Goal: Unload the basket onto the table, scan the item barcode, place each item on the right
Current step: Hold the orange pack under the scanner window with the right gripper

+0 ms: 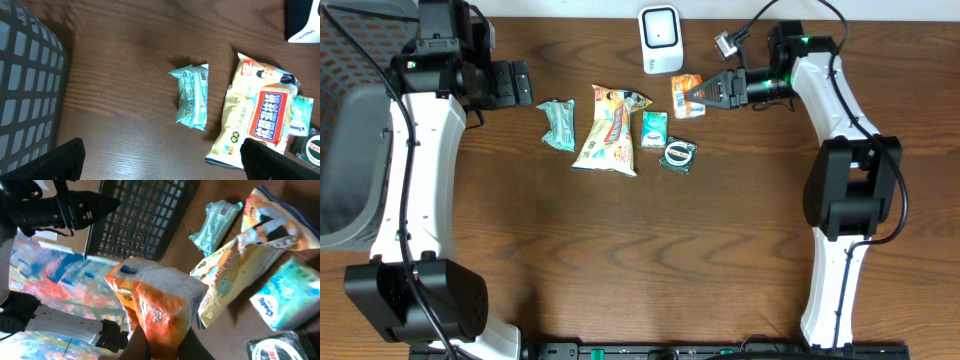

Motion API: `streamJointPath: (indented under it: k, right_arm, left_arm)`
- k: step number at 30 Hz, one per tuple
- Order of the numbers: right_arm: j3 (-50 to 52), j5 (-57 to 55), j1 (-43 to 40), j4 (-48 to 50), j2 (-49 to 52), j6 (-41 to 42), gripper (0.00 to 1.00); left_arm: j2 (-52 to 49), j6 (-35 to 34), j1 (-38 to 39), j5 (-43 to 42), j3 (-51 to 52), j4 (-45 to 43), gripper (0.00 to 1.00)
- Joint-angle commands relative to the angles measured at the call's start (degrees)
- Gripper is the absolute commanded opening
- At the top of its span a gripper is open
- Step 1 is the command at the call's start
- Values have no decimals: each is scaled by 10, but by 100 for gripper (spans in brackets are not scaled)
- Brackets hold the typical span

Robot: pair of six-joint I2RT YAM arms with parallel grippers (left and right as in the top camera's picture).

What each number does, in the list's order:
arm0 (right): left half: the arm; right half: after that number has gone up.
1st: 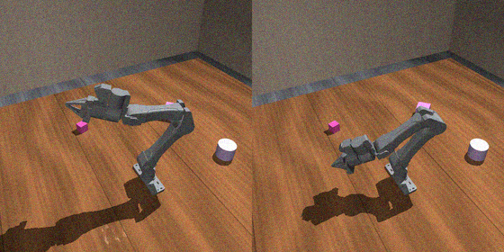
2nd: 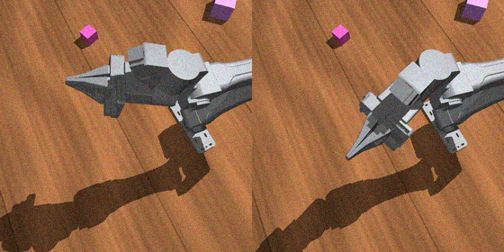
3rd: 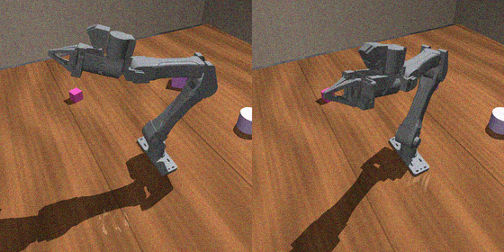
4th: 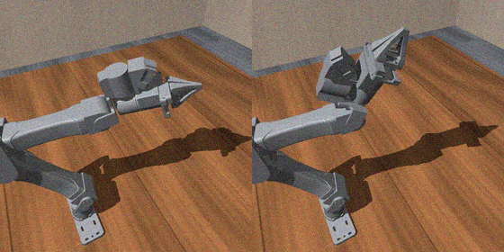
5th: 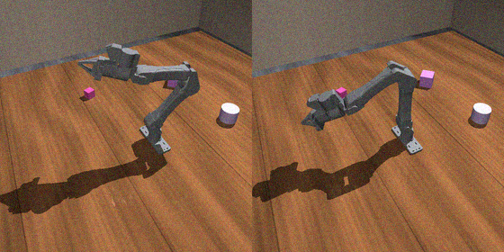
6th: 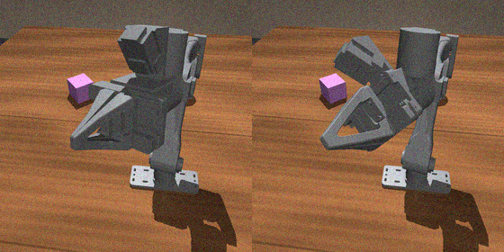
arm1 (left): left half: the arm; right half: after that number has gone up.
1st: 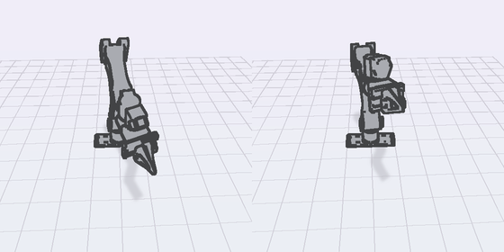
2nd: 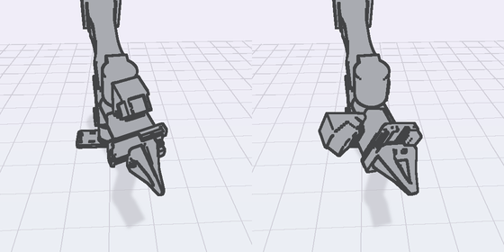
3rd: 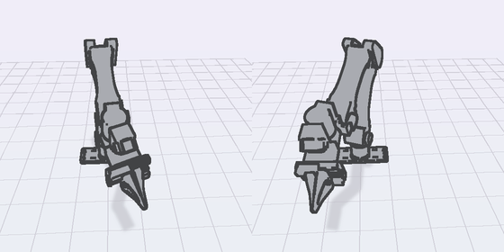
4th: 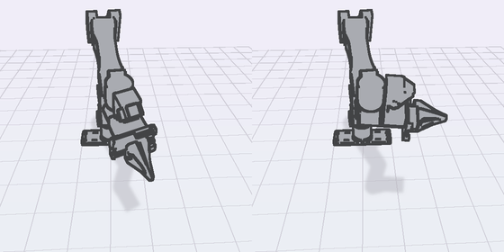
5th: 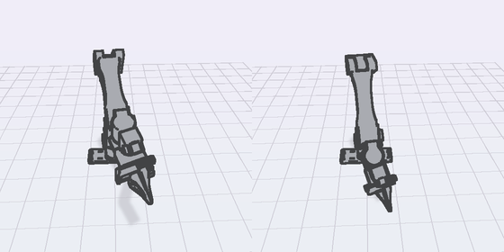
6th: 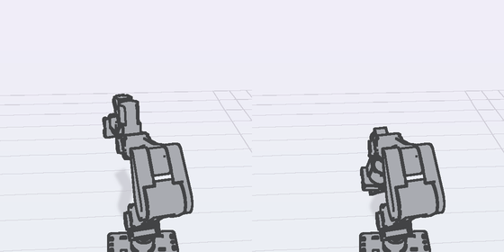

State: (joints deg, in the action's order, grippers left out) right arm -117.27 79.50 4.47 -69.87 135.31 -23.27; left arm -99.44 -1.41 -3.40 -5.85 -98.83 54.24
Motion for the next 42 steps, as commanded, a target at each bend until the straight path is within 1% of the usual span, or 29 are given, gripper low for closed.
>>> streamJointPath:
  k: [1,11,14,16,18,19,22,24,27,30,32,33,37,39,42]
  right_arm:
    - [-9,26,12,-1,-1,-12,1]
    - [-9,25,17,-2,-1,-9,1]
    - [-9,13,19,-1,-1,-7,1]
    - [-9,-11,22,4,-1,9,1]
    - [-9,-97,30,24,-1,72,1]
    - [-9,-171,36,40,-1,128,1]
    - [-9,-443,65,82,-1,302,1]
    - [-15,-566,86,96,-1,345,1]
    - [-38,-683,112,108,-1,348,1]
    - [-67,-835,140,132,-1,348,1]
    - [-78,-927,159,160,-1,326,1]
    - [-82,-951,168,177,-1,304,1]
    - [-83,-971,191,259,-1,219,1]
    - [-83,-976,196,297,-1,201,1]
    - [-83,-968,197,358,-1,197,1]
  left_arm:
    - [1,8,1,1,2,4,98]
    - [1,8,1,1,2,3,98]
    - [1,8,1,1,2,3,98]
    - [1,8,1,1,2,3,98]
    - [1,8,1,1,2,4,98]
    - [1,8,1,1,2,4,98]
    - [1,8,1,1,2,3,98]
    - [1,8,1,1,2,3,98]
    - [1,8,1,1,2,4,98]
    - [1,8,1,1,2,3,98]
    - [1,8,1,1,2,4,98]
    - [1,8,1,1,2,3,98]
    - [1,8,1,1,2,4,98]
    - [1,8,1,1,2,4,98]
    - [1,8,1,1,2,4,98]
